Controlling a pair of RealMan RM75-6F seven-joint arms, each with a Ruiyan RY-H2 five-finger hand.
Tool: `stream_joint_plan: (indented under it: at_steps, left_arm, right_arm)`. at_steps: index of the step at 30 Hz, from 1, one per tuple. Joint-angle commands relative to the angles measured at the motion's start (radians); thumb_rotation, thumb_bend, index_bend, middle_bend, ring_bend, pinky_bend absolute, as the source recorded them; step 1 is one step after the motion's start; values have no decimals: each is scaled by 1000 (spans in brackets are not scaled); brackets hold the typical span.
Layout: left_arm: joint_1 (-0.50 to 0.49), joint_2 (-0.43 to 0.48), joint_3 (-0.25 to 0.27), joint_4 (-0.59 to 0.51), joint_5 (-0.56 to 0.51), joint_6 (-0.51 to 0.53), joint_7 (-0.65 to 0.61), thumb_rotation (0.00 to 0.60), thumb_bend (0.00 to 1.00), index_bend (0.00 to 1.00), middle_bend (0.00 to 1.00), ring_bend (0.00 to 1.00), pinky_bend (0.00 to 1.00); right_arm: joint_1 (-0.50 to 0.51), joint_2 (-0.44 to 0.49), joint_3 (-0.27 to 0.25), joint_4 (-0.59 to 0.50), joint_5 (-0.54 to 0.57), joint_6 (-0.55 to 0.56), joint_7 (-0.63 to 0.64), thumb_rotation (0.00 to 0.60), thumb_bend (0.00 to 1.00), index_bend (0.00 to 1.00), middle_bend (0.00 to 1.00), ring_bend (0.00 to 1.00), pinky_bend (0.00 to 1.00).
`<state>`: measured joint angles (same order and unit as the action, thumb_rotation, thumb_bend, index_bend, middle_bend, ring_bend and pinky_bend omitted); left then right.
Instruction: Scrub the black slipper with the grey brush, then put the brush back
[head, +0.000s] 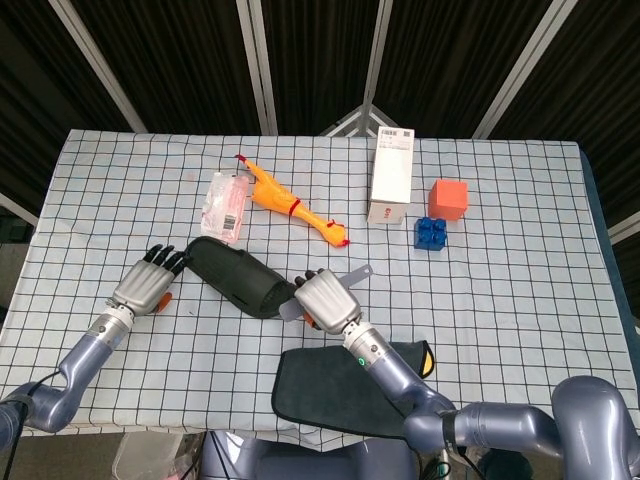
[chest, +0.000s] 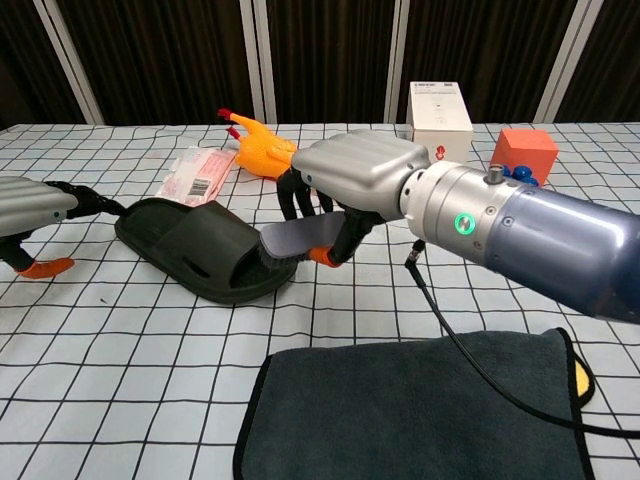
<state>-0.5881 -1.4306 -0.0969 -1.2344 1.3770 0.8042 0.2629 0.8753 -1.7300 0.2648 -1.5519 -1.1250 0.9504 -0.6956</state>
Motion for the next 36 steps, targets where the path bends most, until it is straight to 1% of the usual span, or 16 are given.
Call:
stream_joint_plan:
  at_steps: [1,9,16,27,36]
  left_arm:
    - [-9,-7,5,1,-3,-10,9,600,641,61,52,0,0]
    - [-25,-15,18,2,-18,-31,16,600,642,57,51,0,0]
    - [-35,-13,30,1,-20,-36,31,600,654,60,52,0,0]
    - [-50,-19,43,6,-23,-43,34,600,657,69,56,0,0]
    - [-53,-10,52,-9,-19,-29,29,600,657,70,57,0,0]
  right_arm:
    - [22,-27,30,20,31,-2,5,600,745,698,680,502,583]
    - [83,-110,70,153,75,-11,12,600,744,698,680,502,583]
    - [121,-180,80,255,74,14,5,600,745,698,680,502,583]
    - [153,-287,87,315,74,86,-34,600,746,698,681,502,583]
    - [171,-343,88,353,86,96,-49,600,745,698,681,502,583]
